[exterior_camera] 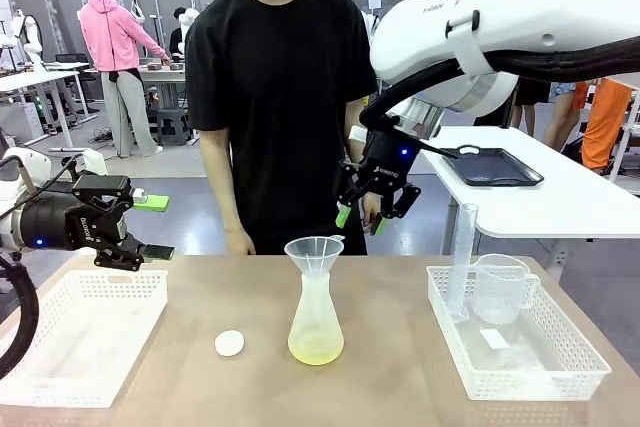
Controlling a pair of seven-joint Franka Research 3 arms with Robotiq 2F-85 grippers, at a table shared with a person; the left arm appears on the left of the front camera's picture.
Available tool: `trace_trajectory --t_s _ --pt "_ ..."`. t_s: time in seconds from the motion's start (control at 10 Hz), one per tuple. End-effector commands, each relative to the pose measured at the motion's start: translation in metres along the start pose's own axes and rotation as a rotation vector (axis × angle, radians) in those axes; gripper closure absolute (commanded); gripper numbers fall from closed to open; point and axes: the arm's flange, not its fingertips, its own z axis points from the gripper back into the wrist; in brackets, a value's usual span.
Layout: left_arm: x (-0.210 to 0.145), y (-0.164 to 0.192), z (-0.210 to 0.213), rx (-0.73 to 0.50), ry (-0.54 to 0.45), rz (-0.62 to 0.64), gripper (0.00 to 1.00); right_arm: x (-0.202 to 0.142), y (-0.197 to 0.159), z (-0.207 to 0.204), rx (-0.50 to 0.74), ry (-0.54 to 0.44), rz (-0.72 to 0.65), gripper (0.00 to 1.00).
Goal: Prepare the solutions needed for the experiment.
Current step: Once the solution is in the Big flask , pick up the Plastic Funnel and place it back into the right Organizing basket.
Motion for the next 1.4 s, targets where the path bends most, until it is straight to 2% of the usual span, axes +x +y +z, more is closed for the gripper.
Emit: trace_trajectory --t_s 0.0,0.6,1.3 --pt "0.001 -0.001 0.0 -0.017 0.0 -0.001 0.0 0.009 0.012 -0.002 -0.034 0.024 -0.042 0.34" --pt "0.001 -0.001 0.0 -0.017 0.0 -0.001 0.0 0.008 0.012 -0.023 -0.023 0.074 -0.052 0.34" --pt "0.001 -0.001 0.0 -0.017 0.0 -0.001 0.0 -0.007 0.007 -0.05 0.099 0.043 -0.146 0.34"
